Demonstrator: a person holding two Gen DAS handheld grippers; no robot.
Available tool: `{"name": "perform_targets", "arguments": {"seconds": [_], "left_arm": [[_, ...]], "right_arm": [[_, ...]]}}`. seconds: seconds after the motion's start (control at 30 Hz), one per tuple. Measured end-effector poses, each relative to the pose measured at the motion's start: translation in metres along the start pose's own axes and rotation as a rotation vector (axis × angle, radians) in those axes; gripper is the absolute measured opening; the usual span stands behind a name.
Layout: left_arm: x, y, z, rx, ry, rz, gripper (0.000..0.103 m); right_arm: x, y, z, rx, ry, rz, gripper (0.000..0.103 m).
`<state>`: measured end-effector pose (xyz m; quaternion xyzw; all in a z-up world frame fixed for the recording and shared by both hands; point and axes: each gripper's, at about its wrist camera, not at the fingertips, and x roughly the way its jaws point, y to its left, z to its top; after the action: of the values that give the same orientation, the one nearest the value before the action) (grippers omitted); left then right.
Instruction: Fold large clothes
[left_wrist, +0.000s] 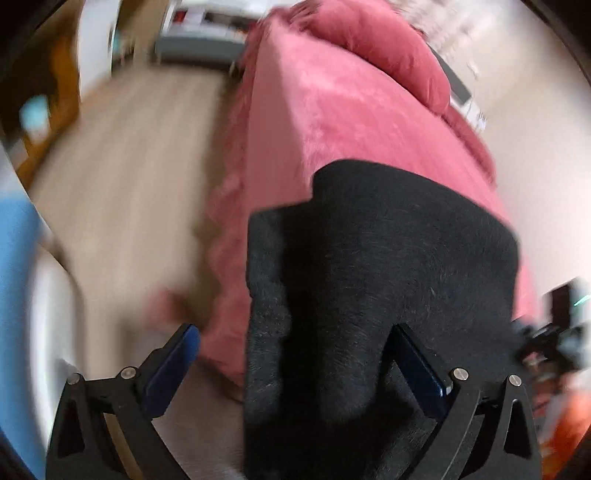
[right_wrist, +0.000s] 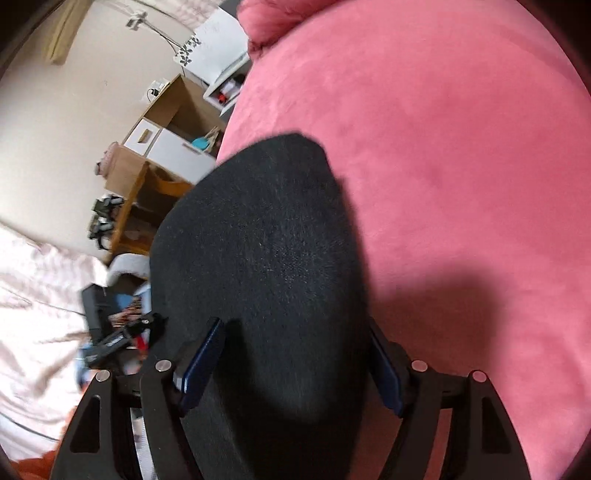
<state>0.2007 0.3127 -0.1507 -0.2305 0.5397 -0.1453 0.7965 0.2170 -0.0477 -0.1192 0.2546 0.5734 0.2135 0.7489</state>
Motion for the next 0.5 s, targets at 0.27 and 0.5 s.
{"name": "perform_targets", "arguments": {"seconds": [0.27, 0.5], "left_arm": [[-0.013, -0.026, -0.014, -0.043, -0.033, -0.045, 0.051], [-0.034, -0.079, -0.020, 0.060, -0.062, 0.003, 0.034]], "right_arm": [[0.001, -0.003, -0.008, 0.075, -0.009, 0.047, 0.030], [-0.054, 0.026, 0.000, -0.016, -0.156, 0.121, 0.019]]}}
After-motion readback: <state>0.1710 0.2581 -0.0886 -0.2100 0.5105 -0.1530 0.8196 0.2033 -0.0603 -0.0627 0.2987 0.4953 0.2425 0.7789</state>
